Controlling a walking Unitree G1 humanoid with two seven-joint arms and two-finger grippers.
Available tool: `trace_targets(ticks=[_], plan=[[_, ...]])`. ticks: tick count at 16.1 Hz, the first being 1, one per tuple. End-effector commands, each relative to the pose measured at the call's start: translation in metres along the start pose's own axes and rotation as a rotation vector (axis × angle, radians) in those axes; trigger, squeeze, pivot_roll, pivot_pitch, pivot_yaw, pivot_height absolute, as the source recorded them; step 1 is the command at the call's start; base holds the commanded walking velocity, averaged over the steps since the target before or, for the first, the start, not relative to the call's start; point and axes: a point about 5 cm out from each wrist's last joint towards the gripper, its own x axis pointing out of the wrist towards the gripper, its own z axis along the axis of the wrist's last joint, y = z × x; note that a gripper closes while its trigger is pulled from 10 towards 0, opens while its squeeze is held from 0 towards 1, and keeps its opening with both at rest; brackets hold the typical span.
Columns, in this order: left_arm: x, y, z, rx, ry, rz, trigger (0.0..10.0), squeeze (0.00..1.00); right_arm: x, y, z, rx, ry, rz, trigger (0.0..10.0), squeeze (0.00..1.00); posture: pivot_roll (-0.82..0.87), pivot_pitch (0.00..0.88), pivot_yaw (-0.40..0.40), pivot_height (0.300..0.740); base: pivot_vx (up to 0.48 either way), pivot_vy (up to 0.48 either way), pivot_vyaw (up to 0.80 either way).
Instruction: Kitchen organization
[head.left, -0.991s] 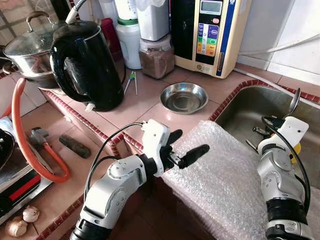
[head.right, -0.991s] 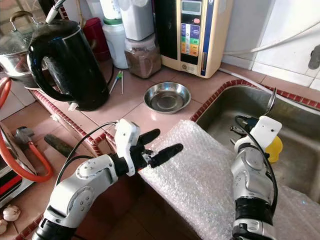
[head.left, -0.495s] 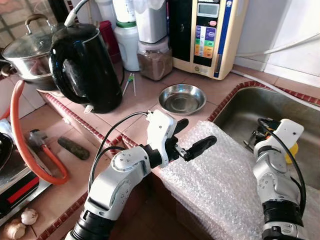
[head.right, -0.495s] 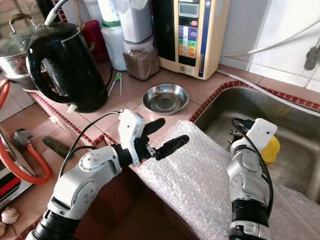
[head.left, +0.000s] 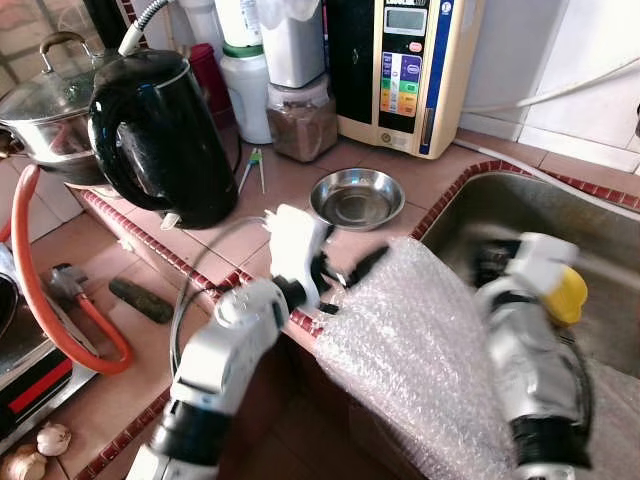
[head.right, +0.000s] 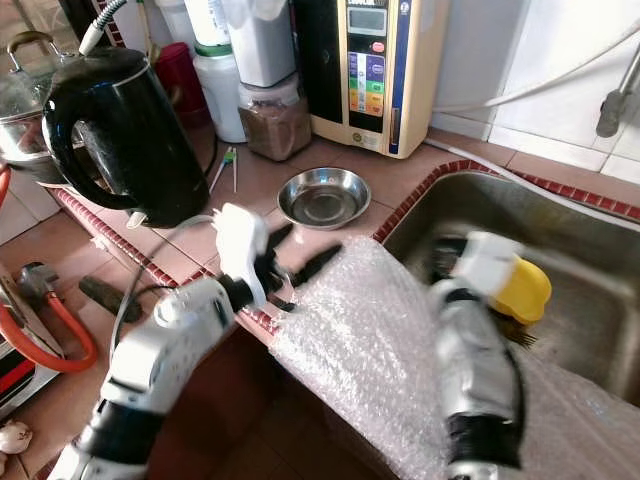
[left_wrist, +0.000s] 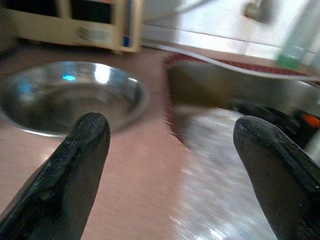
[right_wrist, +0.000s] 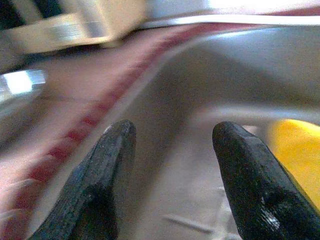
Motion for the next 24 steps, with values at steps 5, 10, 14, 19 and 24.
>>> trace_targets(ticks=[5, 10, 14, 19, 24], plan=[[0.007, 0.037, 0.010, -0.038, -0.052, 0.253, 10.0, 1.00, -0.029, 0.059, 0.022, -0.055, -0.056, 0.363, 10.0, 1.00, -0.14, 0.021, 0.128, 0.740, 0.000, 0.000, 0.00], [0.023, 0.061, 0.012, -0.132, -0.054, 0.395, 10.0, 1.00, -0.061, 0.072, 0.017, -0.107, -0.024, 0.497, 10.0, 1.00, -0.20, 0.022, 0.132, 0.740, 0.000, 0.000, 0.00], [0.031, 0.076, 0.011, -0.223, -0.038, 0.467, 10.0, 1.00, -0.060, 0.059, 0.027, -0.159, -0.077, 0.392, 10.0, 1.00, -0.21, 0.027, 0.131, 0.740, 0.000, 0.000, 0.00], [0.038, 0.082, 0.004, -0.309, 0.010, 0.481, 10.0, 0.00, -0.060, 0.062, 0.037, -0.201, -0.118, 0.383, 10.0, 1.00, -0.23, 0.034, 0.139, 0.740, 0.000, 0.000, 0.00], [0.052, 0.073, 0.007, -0.317, 0.051, 0.433, 10.0, 0.00, -0.067, 0.071, 0.037, -0.207, -0.121, 0.414, 10.0, 1.00, -0.24, 0.047, 0.157, 0.740, 0.000, 0.000, 0.00]])
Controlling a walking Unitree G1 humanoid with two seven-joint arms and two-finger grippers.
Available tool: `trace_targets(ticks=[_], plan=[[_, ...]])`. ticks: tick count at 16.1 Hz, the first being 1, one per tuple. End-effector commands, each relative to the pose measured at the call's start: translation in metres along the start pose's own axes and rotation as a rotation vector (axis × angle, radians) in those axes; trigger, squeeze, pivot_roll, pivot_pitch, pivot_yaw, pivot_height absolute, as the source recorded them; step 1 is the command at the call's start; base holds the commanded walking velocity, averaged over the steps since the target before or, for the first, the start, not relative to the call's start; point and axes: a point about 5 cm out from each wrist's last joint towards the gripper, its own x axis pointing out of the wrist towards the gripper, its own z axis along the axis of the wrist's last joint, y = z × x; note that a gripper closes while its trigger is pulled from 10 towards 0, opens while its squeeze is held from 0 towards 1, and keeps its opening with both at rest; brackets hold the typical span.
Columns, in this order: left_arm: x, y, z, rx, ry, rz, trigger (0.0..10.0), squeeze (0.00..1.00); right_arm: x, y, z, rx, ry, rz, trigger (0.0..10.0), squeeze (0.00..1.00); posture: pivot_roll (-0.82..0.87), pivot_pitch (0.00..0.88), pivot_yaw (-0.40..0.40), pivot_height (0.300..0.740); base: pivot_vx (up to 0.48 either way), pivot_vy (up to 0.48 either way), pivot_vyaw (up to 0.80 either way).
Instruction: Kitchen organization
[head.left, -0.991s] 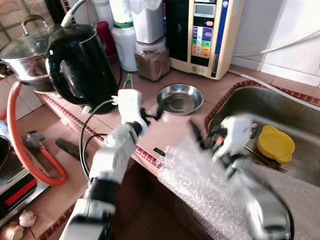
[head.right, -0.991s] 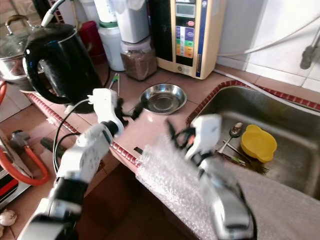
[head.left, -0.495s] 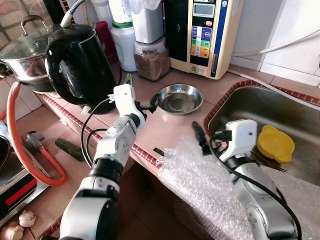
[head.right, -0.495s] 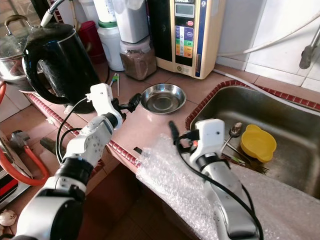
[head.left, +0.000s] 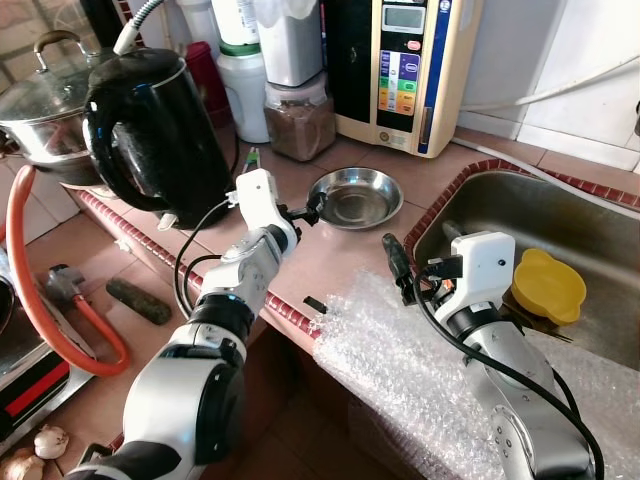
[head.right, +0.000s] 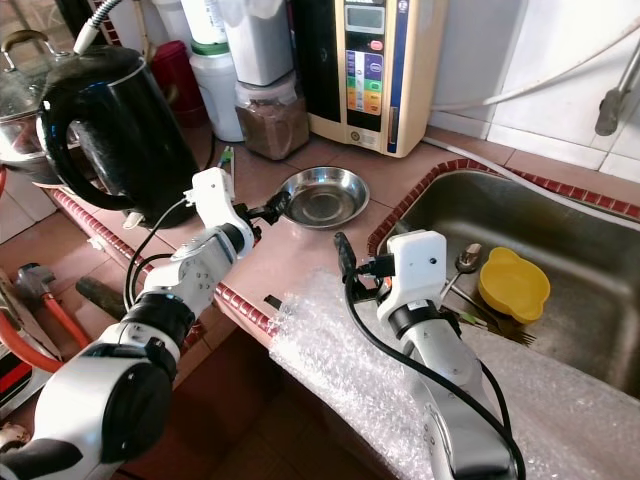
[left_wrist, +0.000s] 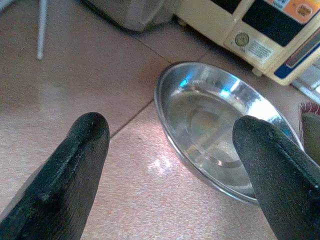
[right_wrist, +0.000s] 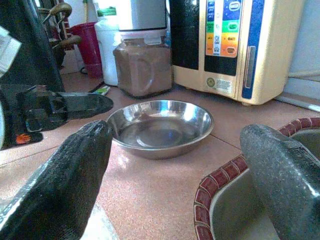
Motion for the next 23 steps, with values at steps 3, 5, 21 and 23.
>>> trace_targets(ticks=[3, 5, 21, 23], plan=[[0.003, -0.006, -0.003, 0.044, 0.057, -0.003, 10.0, 0.00, -0.003, 0.013, 0.005, 0.011, -0.012, 0.075, 10.0, 1.00, -0.25, 0.049, 0.167, 0.740, 0.000, 0.000, 0.00], [0.003, -0.005, -0.016, 0.117, 0.150, 0.013, 2.3, 0.00, -0.004, 0.016, 0.005, 0.008, -0.010, 0.079, 10.0, 1.00, -0.24, 0.055, 0.175, 0.740, 0.000, 0.000, 0.00], [-0.005, 0.034, 0.002, -0.044, 0.154, 0.142, 0.0, 0.00, -0.003, 0.019, 0.000, 0.022, 0.008, 0.094, 10.0, 1.00, -0.22, 0.054, 0.186, 0.740, 0.000, 0.000, 0.00], [-0.006, 0.038, 0.004, -0.044, 0.157, 0.143, 0.0, 0.00, -0.003, 0.018, 0.000, 0.020, 0.008, 0.093, 10.0, 1.00, -0.21, 0.051, 0.185, 0.740, 0.000, 0.000, 0.00]])
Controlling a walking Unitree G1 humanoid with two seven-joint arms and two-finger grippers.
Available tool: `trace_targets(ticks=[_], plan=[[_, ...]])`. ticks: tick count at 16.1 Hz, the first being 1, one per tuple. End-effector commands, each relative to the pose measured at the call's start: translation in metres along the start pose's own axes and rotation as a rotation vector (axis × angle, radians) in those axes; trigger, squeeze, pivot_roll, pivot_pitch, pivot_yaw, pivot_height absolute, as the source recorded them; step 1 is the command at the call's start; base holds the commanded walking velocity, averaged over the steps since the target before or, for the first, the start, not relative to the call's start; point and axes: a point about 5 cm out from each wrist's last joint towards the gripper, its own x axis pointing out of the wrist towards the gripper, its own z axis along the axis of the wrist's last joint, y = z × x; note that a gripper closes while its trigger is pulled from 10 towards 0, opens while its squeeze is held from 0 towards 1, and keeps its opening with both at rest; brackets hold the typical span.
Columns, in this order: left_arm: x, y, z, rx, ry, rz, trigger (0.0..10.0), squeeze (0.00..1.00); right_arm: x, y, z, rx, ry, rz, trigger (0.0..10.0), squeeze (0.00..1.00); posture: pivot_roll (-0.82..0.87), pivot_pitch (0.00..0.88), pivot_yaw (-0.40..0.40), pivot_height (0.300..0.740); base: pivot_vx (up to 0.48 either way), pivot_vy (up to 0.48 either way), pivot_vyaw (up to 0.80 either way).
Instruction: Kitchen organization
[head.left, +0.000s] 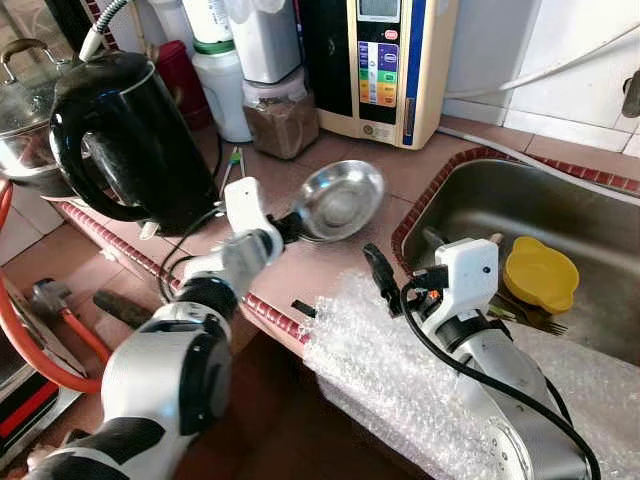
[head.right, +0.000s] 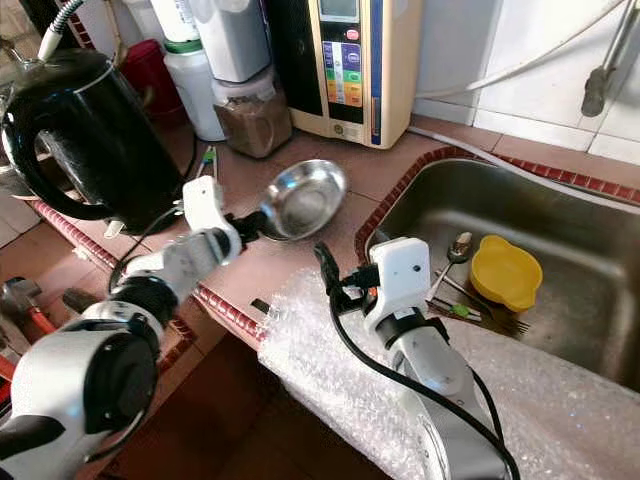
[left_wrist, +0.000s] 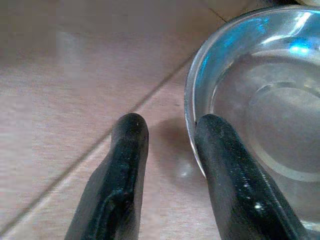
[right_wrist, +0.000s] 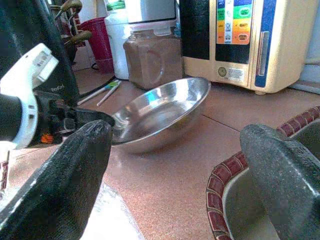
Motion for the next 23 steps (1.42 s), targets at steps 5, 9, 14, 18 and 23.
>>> trace_targets(ticks=[5, 9, 14, 18, 23], plan=[[-0.007, 0.025, 0.001, 0.005, 0.030, 0.018, 0.0, 0.00, 0.004, -0.001, -0.002, -0.001, 0.003, 0.008, 10.0, 1.00, -0.20, 0.045, 0.170, 0.740, 0.000, 0.000, 0.00], [-0.013, 0.020, -0.007, 0.099, 0.016, -0.086, 0.0, 0.00, 0.006, -0.003, -0.001, -0.006, 0.003, 0.016, 10.0, 1.00, -0.20, 0.041, 0.156, 0.740, 0.000, 0.000, 0.00], [-0.023, 0.017, -0.009, 0.072, -0.079, -0.130, 0.0, 0.00, 0.007, -0.006, -0.001, -0.014, 0.008, 0.029, 10.0, 1.00, -0.19, 0.034, 0.132, 0.740, 0.000, 0.000, 0.00], [-0.029, 0.000, 0.009, 0.054, -0.231, -0.193, 0.0, 0.00, 0.012, -0.010, 0.002, -0.029, 0.002, 0.028, 10.0, 1.00, -0.19, 0.032, 0.125, 0.740, 0.000, 0.000, 0.00], [-0.031, -0.002, 0.012, 0.127, -0.267, -0.142, 0.0, 0.00, 0.012, -0.014, 0.001, -0.039, 0.008, 0.029, 10.0, 0.98, -0.20, 0.029, 0.115, 0.740, 0.000, 0.000, 0.00]])
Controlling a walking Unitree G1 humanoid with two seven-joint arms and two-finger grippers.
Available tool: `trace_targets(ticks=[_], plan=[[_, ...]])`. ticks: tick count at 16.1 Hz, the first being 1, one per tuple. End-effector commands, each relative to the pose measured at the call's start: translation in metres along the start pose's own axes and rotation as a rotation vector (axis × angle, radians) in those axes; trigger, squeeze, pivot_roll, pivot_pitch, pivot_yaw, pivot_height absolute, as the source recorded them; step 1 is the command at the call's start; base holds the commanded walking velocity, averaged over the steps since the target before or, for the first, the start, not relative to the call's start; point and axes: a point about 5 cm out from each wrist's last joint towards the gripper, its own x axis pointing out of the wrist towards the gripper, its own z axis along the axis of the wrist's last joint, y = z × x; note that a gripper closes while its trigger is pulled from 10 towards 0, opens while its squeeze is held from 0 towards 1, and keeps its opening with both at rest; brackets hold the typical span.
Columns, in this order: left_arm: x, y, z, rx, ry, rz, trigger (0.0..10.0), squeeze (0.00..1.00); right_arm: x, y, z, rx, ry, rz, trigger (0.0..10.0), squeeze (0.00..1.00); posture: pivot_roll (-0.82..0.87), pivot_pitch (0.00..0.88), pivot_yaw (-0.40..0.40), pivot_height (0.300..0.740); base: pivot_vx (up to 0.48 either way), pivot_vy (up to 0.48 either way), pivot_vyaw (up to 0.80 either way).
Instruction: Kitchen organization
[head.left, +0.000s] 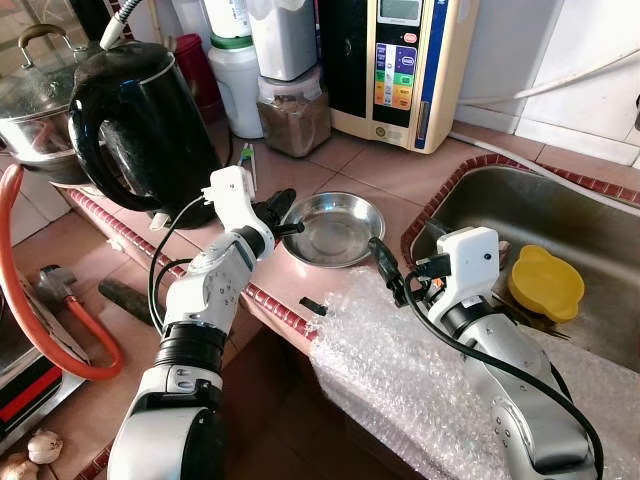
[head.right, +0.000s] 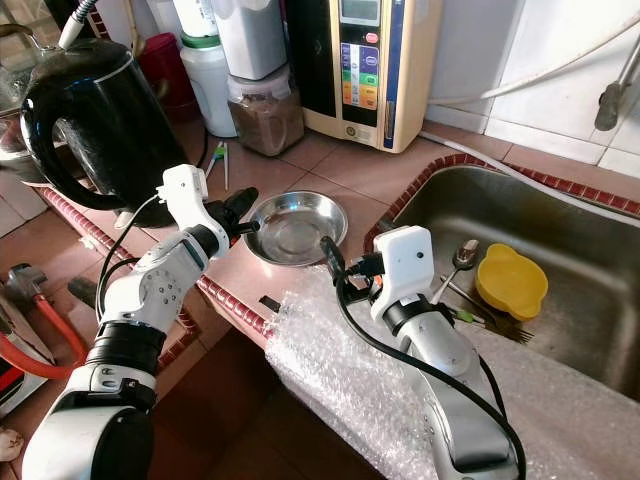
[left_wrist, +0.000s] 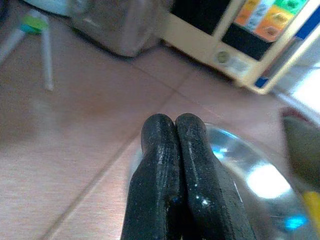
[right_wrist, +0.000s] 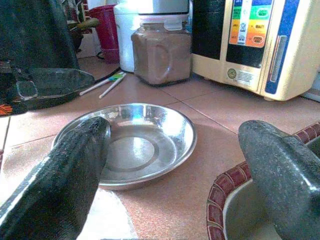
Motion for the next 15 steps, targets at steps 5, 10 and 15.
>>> trace_targets(ticks=[5, 10, 15], plan=[[0.000, 0.008, 0.014, -0.015, -0.043, 0.076, 10.0, 1.00, 0.002, 0.002, 0.001, -0.007, -0.004, 0.017, 10.0, 0.97, -0.20, 0.032, 0.108, 0.740, 0.000, 0.000, 0.00], [0.001, 0.006, 0.007, -0.011, -0.002, 0.068, 10.0, 1.00, 0.001, 0.002, 0.001, -0.009, -0.004, 0.015, 10.0, 0.97, -0.20, 0.033, 0.112, 0.740, 0.000, 0.000, 0.00], [0.002, 0.007, -0.001, 0.041, 0.053, 0.078, 10.0, 1.00, 0.001, 0.004, 0.000, -0.007, -0.004, 0.012, 10.0, 0.97, -0.21, 0.032, 0.119, 0.740, 0.000, 0.000, 0.00]])
